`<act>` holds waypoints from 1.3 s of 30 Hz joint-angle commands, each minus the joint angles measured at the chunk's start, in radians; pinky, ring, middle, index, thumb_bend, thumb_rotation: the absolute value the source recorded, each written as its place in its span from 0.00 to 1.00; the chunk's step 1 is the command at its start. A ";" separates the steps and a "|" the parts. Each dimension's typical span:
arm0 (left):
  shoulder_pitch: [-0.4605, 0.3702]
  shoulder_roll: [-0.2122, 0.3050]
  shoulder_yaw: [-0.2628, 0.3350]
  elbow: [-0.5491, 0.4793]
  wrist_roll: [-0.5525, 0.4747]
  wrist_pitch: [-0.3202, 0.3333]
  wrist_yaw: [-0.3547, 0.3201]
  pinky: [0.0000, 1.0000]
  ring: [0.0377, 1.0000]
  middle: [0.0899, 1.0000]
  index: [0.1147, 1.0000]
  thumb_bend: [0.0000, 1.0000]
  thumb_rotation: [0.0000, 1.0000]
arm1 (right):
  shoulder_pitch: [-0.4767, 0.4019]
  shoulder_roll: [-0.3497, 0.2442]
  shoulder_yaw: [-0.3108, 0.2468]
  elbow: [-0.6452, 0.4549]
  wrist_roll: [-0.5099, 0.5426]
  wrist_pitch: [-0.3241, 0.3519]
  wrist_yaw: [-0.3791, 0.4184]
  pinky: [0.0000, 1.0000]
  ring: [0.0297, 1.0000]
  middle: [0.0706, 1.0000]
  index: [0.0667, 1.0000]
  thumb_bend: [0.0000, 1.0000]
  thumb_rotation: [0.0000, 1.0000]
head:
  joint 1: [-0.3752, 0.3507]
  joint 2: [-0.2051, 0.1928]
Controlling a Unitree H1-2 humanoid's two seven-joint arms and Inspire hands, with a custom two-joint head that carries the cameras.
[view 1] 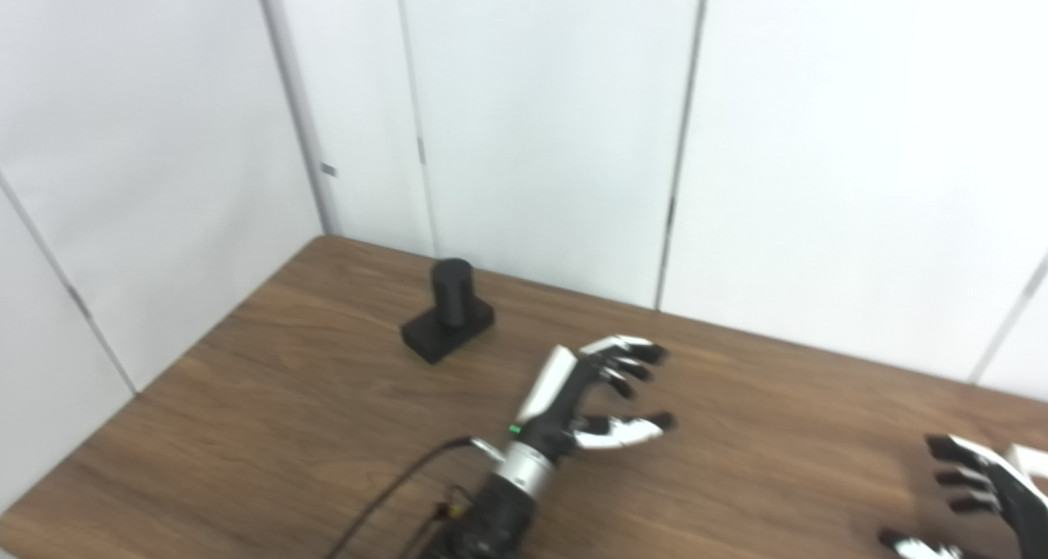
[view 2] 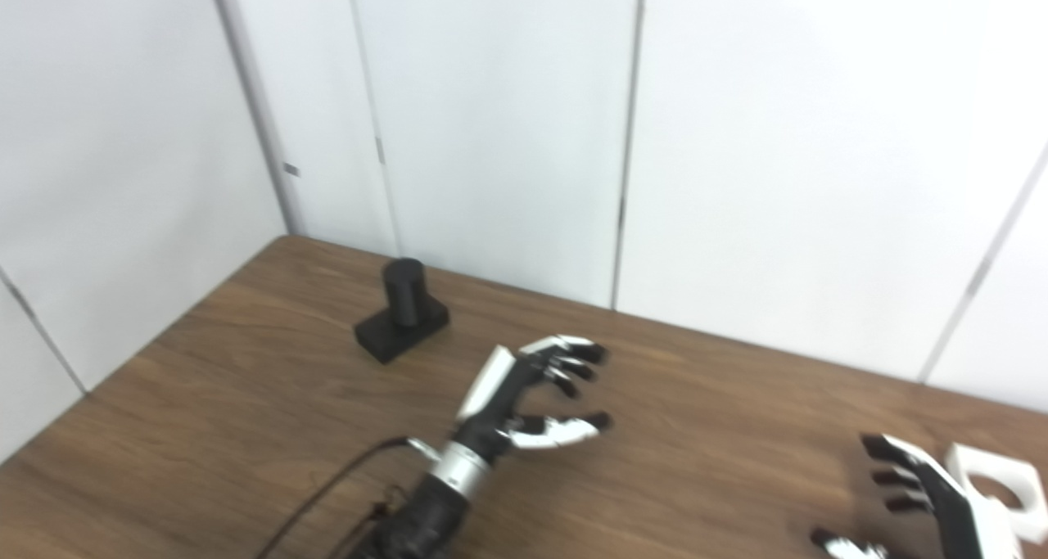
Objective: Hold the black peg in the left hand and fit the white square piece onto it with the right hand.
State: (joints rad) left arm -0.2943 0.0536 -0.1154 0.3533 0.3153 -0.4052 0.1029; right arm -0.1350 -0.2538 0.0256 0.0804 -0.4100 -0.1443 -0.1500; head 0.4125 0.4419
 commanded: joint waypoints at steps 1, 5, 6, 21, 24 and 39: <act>0.013 -0.013 -0.012 0.025 0.021 -0.009 0.026 0.56 0.67 0.72 0.67 0.73 0.16 | -0.028 -0.012 -0.012 -0.042 -0.023 -0.011 -0.020 0.55 0.64 0.70 0.70 0.71 0.00 | 0.000 0.000; 0.008 -0.015 -0.012 0.038 0.030 -0.014 0.030 0.56 0.68 0.71 0.67 0.74 0.17 | -0.024 -0.006 -0.012 -0.060 -0.053 -0.008 -0.024 0.54 0.61 0.67 0.69 0.72 0.00 | 0.000 0.000; 0.008 -0.015 -0.013 0.037 0.031 -0.011 0.030 0.56 0.68 0.72 0.67 0.74 0.18 | -0.023 -0.005 -0.012 -0.065 -0.056 -0.004 -0.021 0.54 0.61 0.67 0.69 0.72 0.00 | 0.000 0.000; -0.001 0.000 0.003 -0.020 -0.004 0.014 0.010 0.54 0.65 0.70 0.67 0.78 0.13 | -0.021 0.010 -0.011 -0.129 -0.067 0.054 0.012 0.51 0.61 0.67 0.68 0.73 0.00 | -0.005 0.010; -0.012 0.023 0.013 -0.064 -0.005 0.037 -0.008 0.54 0.64 0.68 0.66 0.80 0.10 | -0.022 0.010 -0.012 -0.140 -0.068 0.068 0.021 0.51 0.61 0.67 0.68 0.72 0.00 | -0.003 0.009; -0.018 0.209 0.048 -0.272 0.051 0.221 -0.113 0.52 0.65 0.69 0.67 0.81 0.10 | -0.026 0.002 -0.025 -0.171 -0.060 0.098 0.042 0.50 0.60 0.66 0.67 0.75 0.00 | 0.014 0.011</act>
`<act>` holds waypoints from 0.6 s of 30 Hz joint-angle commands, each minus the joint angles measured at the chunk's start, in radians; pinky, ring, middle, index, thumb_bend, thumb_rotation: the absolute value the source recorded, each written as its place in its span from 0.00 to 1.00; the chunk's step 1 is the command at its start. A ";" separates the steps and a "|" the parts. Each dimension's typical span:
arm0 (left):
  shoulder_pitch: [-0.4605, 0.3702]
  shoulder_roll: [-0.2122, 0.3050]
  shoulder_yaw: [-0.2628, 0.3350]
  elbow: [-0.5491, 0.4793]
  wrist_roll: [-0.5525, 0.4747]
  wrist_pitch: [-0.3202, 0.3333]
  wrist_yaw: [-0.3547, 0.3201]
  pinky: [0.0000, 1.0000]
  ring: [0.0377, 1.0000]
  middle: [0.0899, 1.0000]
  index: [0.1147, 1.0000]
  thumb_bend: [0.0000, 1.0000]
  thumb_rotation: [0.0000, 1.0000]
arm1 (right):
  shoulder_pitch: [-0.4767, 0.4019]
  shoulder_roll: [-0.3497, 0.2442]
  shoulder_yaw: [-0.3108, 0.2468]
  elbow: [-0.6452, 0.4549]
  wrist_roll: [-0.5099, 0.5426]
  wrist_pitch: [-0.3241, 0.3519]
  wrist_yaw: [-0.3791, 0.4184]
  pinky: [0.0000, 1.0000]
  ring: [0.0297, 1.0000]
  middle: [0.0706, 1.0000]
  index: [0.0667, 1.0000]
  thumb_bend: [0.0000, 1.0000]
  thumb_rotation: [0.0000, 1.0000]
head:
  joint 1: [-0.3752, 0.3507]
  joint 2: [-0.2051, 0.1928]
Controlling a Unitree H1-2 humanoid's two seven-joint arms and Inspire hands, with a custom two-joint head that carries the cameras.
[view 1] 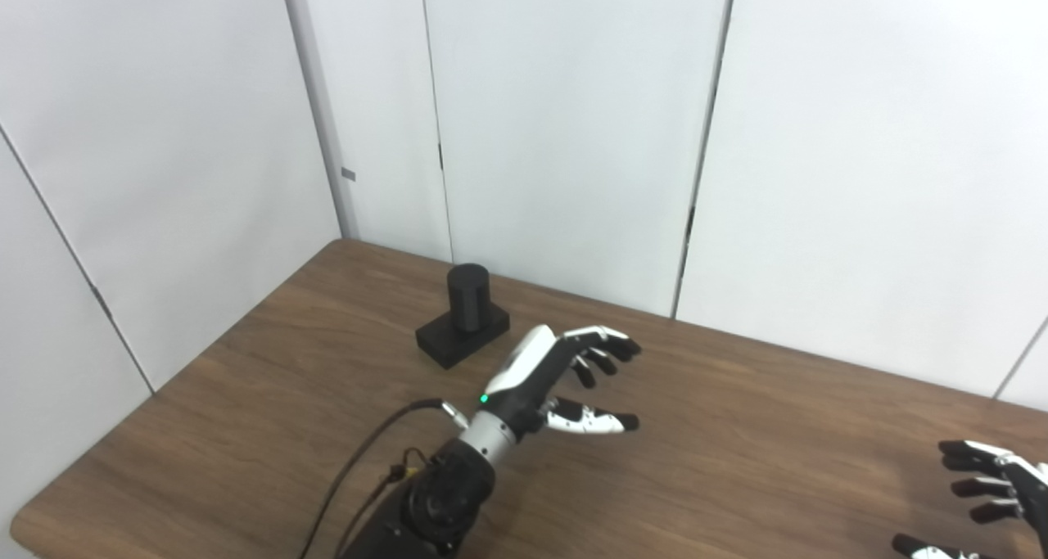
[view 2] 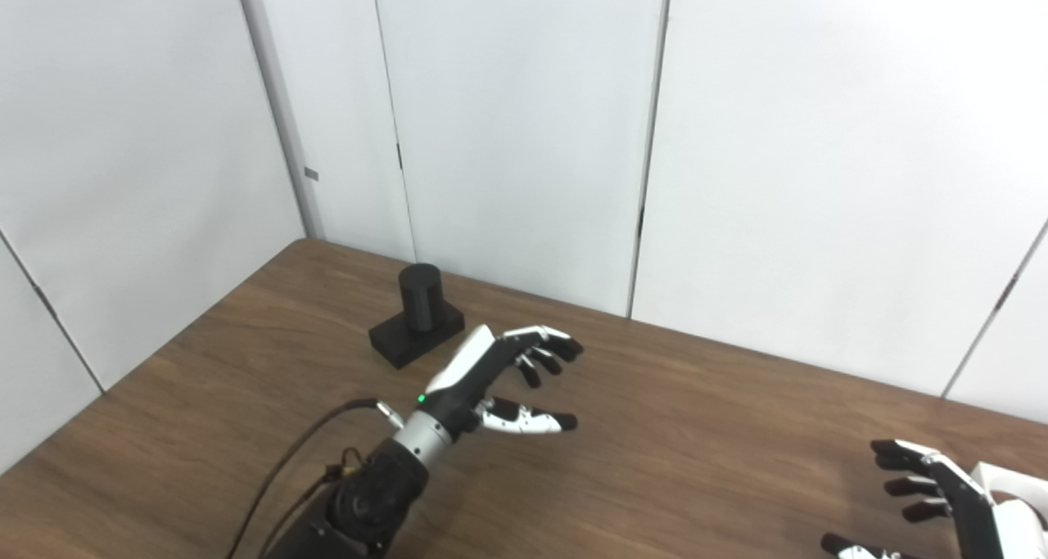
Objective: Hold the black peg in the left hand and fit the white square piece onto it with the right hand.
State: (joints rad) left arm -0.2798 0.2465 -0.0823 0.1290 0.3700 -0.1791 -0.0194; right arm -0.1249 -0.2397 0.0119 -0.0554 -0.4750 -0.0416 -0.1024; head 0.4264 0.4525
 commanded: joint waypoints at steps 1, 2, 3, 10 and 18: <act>-0.031 0.022 0.020 -0.055 0.007 0.005 0.013 0.54 0.66 0.69 0.67 0.81 0.10 | -0.037 -0.012 -0.013 -0.036 0.004 -0.002 -0.006 0.50 0.60 0.66 0.67 0.75 0.00 | 0.001 0.002; -0.030 0.030 0.025 -0.063 0.027 0.012 0.024 0.55 0.67 0.70 0.67 0.81 0.12 | -0.037 -0.012 -0.013 -0.040 0.003 0.001 -0.004 0.50 0.59 0.66 0.67 0.75 0.00 | 0.001 0.002; -0.028 0.035 0.032 -0.069 0.044 0.019 0.035 0.58 0.68 0.70 0.68 0.81 0.13 | -0.037 -0.011 -0.014 -0.046 0.003 0.008 0.000 0.50 0.59 0.66 0.67 0.75 0.00 | 0.001 0.002; -0.033 0.054 0.081 -0.104 0.113 0.058 0.095 0.66 0.75 0.75 0.71 0.81 0.18 | -0.034 -0.012 -0.019 -0.063 0.006 0.014 0.004 0.50 0.59 0.66 0.66 0.75 0.00 | 0.005 0.007; -0.059 0.093 0.118 -0.145 0.154 0.139 0.096 0.69 0.78 0.79 0.73 0.80 0.23 | -0.030 -0.011 -0.021 -0.085 0.005 0.042 0.021 0.50 0.60 0.66 0.67 0.74 0.00 | 0.008 0.011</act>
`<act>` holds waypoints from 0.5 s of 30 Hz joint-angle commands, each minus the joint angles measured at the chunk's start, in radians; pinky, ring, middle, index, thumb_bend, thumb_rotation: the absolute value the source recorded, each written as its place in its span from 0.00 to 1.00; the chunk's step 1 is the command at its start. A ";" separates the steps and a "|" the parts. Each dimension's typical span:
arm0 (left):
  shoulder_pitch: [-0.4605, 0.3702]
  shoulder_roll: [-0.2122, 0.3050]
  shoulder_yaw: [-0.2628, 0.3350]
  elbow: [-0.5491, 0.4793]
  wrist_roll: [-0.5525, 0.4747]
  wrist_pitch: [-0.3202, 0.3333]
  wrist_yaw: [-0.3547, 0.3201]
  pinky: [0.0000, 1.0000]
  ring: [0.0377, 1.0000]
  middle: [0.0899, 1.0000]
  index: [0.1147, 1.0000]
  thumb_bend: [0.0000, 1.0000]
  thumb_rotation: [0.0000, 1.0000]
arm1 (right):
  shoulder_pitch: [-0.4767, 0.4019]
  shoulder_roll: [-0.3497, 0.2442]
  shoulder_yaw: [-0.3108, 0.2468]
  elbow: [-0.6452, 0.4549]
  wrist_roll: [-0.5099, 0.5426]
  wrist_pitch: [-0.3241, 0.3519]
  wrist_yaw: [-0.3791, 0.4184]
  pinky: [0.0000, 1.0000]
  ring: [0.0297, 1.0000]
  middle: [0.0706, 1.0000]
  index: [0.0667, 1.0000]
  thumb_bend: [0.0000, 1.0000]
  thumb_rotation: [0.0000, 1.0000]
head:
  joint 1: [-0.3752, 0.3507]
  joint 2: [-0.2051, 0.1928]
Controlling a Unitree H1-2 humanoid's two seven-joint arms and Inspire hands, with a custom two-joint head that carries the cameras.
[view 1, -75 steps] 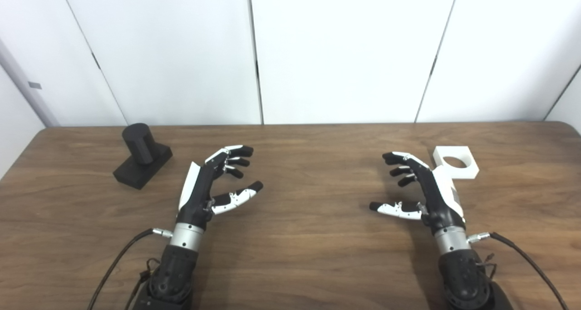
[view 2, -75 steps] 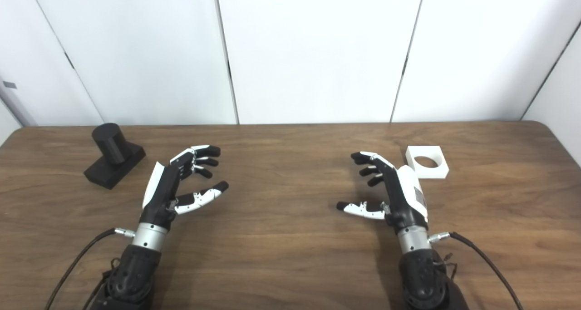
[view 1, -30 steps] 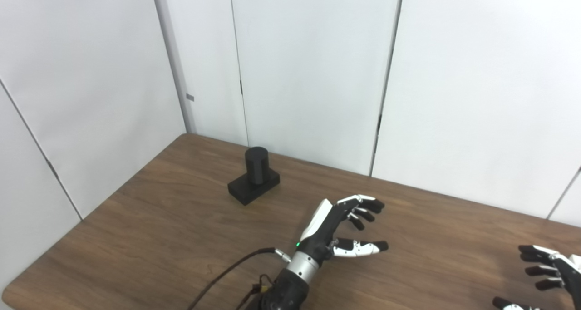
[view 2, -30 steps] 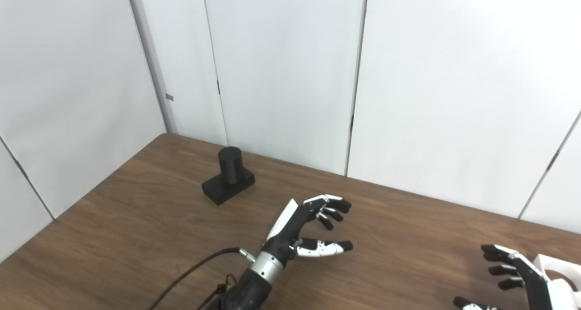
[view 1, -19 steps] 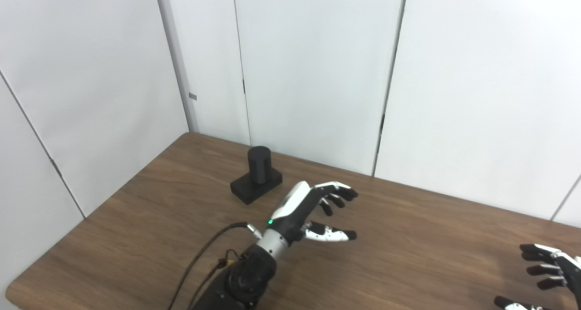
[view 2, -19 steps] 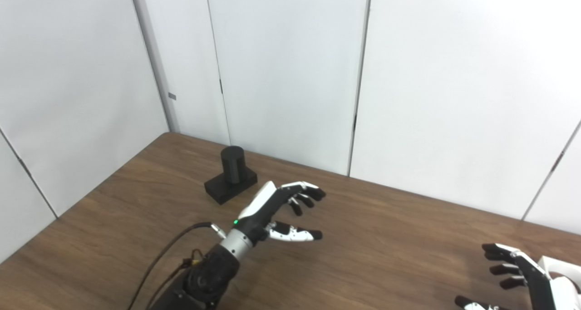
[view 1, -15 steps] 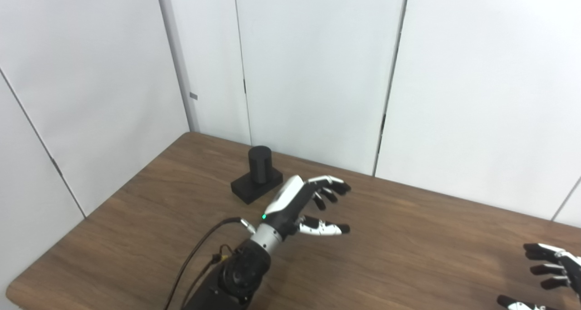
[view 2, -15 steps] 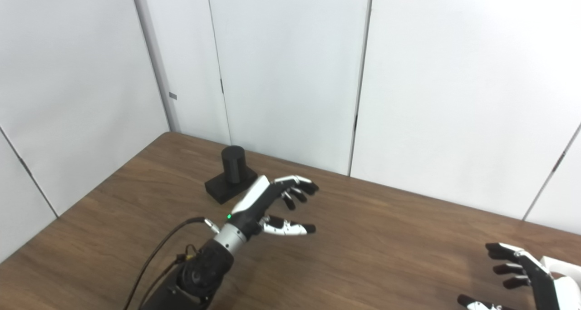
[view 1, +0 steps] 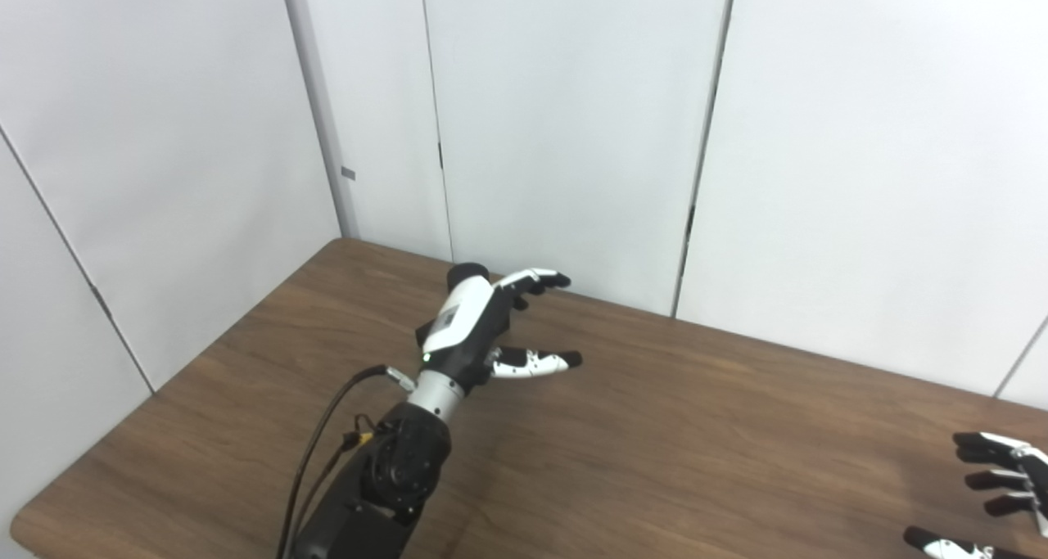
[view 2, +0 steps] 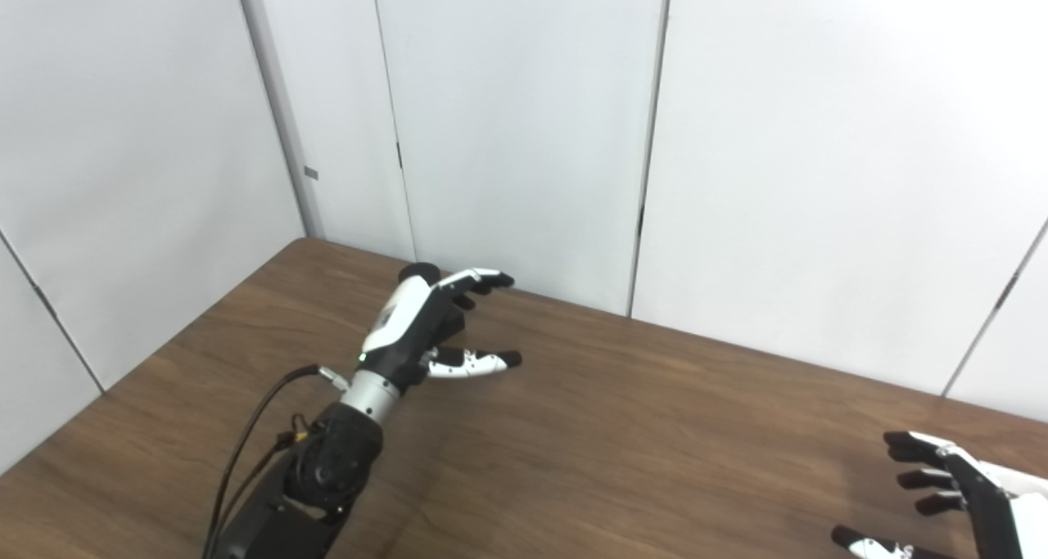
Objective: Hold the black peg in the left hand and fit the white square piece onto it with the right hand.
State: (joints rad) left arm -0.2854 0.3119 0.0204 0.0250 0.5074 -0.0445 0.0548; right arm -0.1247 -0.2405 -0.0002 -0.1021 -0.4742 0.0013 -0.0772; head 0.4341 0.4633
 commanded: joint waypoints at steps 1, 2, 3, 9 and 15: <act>-0.056 0.033 0.021 -0.042 0.019 0.009 0.026 0.69 0.78 0.79 0.73 0.80 0.23 | -0.030 -0.011 -0.008 -0.038 0.003 -0.003 -0.003 0.50 0.60 0.66 0.67 0.74 0.00 | 0.000 0.000; -0.058 0.038 0.026 -0.040 0.021 0.008 0.034 0.70 0.79 0.80 0.73 0.80 0.22 | -0.030 -0.011 -0.008 -0.039 0.004 -0.003 -0.002 0.50 0.60 0.66 0.67 0.74 0.00 | 0.003 0.001; -0.059 0.040 0.030 -0.039 0.022 0.008 0.040 0.70 0.80 0.80 0.73 0.80 0.21 | -0.031 -0.011 -0.008 -0.039 0.004 -0.003 0.000 0.50 0.60 0.67 0.67 0.74 0.00 | 0.003 0.001; -0.076 0.073 0.072 -0.027 0.047 0.048 0.069 0.74 0.83 0.84 0.76 0.81 0.24 | -0.032 -0.013 -0.011 -0.040 0.010 -0.005 0.004 0.50 0.60 0.66 0.67 0.74 0.00 | 0.007 0.002; -0.082 0.118 0.075 -0.026 0.145 0.109 0.103 0.80 0.91 0.90 0.81 0.85 0.26 | -0.032 -0.012 -0.012 -0.047 0.009 0.003 0.007 0.50 0.60 0.67 0.67 0.73 0.00 | 0.011 0.005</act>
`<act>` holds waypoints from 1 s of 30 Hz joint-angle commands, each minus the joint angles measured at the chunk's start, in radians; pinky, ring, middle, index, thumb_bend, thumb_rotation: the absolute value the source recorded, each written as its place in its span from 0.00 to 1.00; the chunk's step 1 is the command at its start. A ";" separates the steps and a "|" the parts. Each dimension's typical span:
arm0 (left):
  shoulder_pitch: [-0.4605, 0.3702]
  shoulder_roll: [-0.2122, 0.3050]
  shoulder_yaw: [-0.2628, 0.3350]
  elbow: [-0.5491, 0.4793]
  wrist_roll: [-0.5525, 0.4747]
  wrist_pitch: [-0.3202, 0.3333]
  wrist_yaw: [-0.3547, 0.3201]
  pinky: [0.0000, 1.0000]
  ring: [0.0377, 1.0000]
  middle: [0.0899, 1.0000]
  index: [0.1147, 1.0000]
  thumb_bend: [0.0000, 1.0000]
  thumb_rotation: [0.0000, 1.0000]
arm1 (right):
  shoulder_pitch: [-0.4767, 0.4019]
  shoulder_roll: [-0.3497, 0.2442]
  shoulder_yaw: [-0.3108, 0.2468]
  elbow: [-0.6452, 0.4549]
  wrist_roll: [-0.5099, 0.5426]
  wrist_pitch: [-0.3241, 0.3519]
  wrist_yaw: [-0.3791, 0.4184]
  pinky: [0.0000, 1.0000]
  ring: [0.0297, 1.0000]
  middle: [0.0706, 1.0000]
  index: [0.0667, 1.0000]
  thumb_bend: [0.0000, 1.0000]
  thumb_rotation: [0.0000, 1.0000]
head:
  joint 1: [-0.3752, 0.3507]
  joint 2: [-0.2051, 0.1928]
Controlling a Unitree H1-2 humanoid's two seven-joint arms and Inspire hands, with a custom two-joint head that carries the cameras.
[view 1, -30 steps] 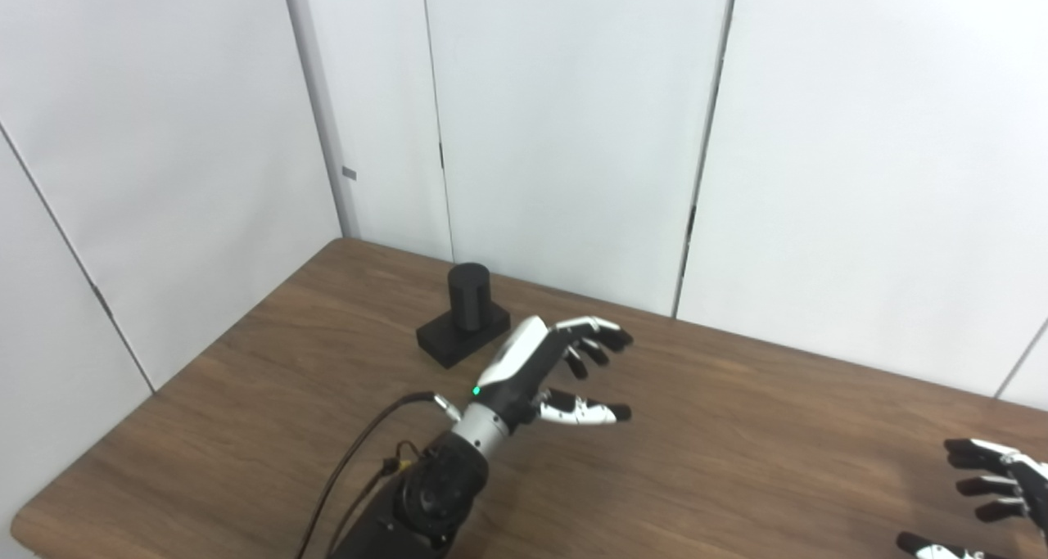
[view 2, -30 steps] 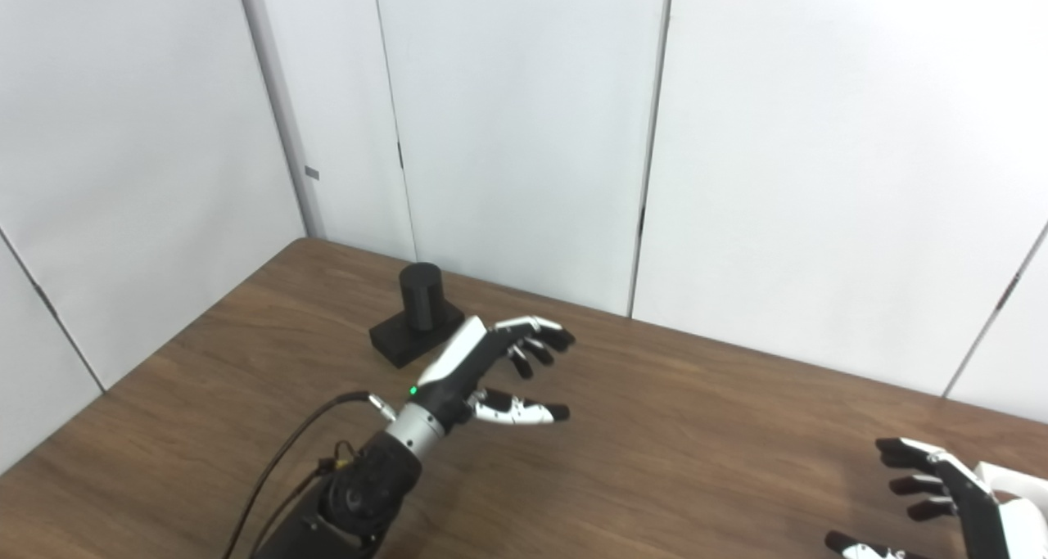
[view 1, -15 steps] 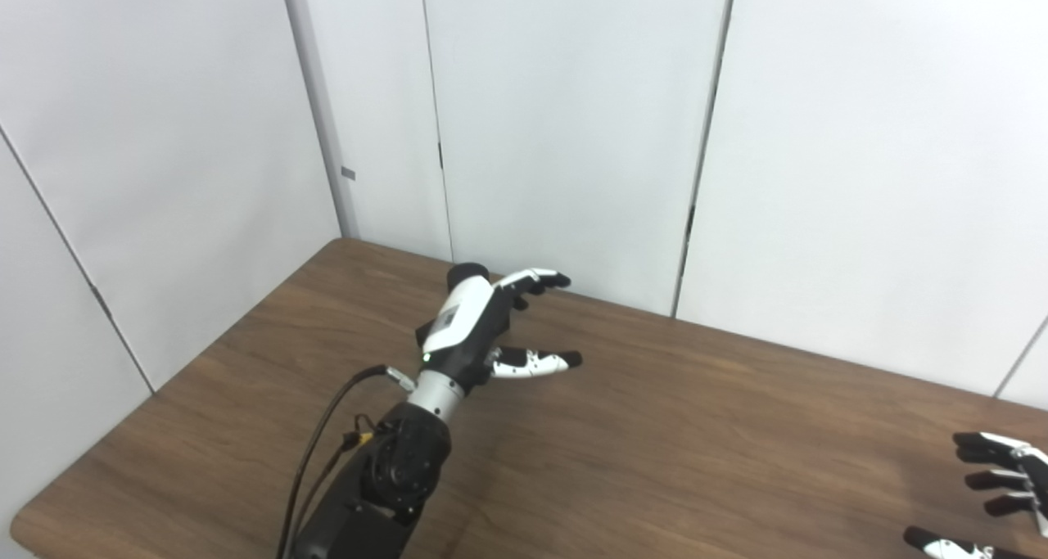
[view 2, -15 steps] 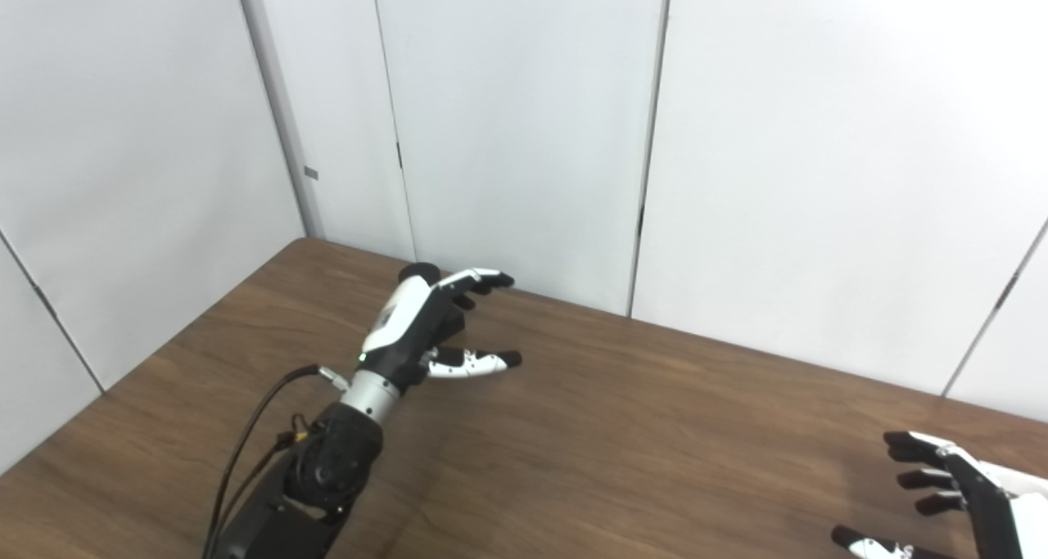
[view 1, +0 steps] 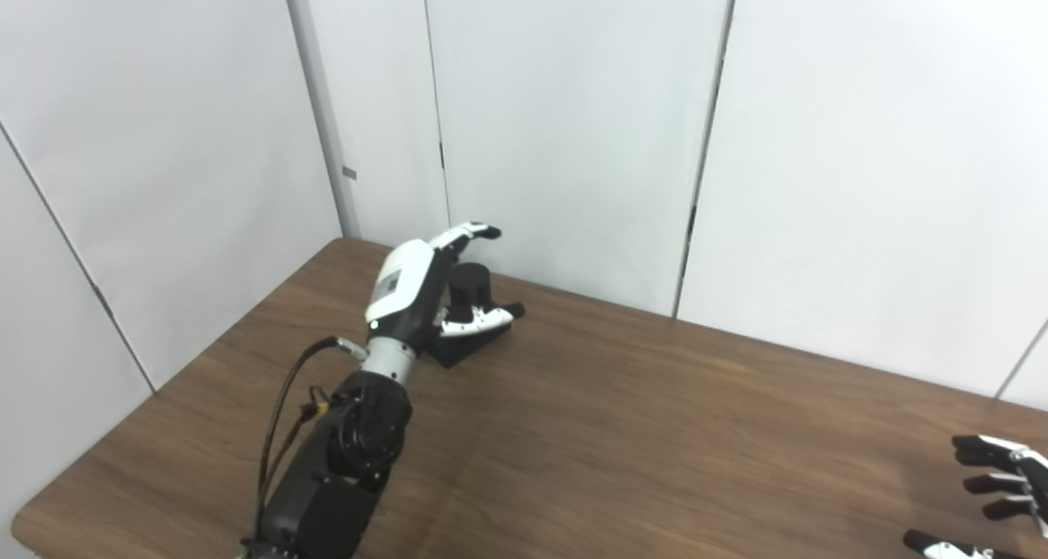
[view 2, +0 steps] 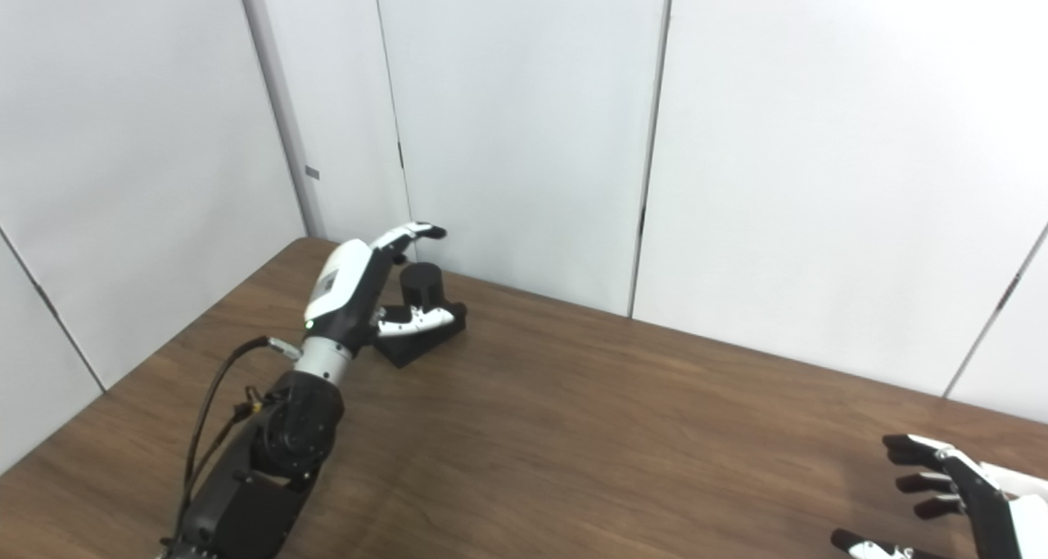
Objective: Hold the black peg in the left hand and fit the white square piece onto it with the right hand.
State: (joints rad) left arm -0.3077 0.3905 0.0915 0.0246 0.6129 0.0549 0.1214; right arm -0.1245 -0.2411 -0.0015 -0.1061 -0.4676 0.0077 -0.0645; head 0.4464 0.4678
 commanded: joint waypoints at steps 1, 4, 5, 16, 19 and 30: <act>-0.061 0.045 0.002 -0.027 0.060 0.028 0.036 0.80 0.92 0.91 0.82 0.87 0.27 | -0.032 -0.011 -0.011 -0.046 0.002 -0.001 -0.005 0.50 0.60 0.66 0.67 0.73 0.00 | 0.000 0.001; -0.068 0.053 -0.001 -0.039 0.126 0.111 0.031 0.81 0.95 0.94 0.84 0.92 0.30 | -0.032 -0.012 -0.010 -0.047 0.005 -0.005 -0.006 0.50 0.60 0.66 0.67 0.74 0.00 | 0.000 0.000; -0.071 0.056 -0.005 -0.043 0.146 0.135 0.028 0.82 0.96 0.95 0.85 0.94 0.30 | -0.032 -0.012 -0.010 -0.047 0.005 -0.005 -0.006 0.50 0.60 0.66 0.66 0.74 0.00 | 0.000 0.000; -0.082 0.104 -0.062 -0.041 0.280 0.323 -0.062 0.90 1.00 1.00 0.88 1.00 0.51 | -0.030 -0.010 -0.006 -0.069 -0.006 0.020 -0.002 0.49 0.59 0.66 0.67 0.72 0.00 | 0.002 0.004; -0.086 0.102 -0.070 -0.023 0.277 0.345 -0.067 0.87 1.00 1.00 0.93 1.00 0.55 | -0.029 -0.009 -0.005 -0.071 -0.010 0.022 -0.004 0.50 0.59 0.66 0.66 0.72 0.00 | 0.002 0.007; -0.128 0.134 -0.130 0.072 0.276 0.387 -0.139 0.89 1.00 1.00 0.92 1.00 0.63 | -0.025 -0.004 -0.005 -0.081 -0.006 0.031 0.001 0.49 0.59 0.66 0.66 0.72 0.00 | 0.003 0.014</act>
State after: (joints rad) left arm -0.3789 0.4783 -0.0437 0.1047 0.8758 0.4274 -0.0191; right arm -0.1225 -0.2407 -0.0003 -0.1408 -0.4763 0.0417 -0.0610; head 0.4495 0.4817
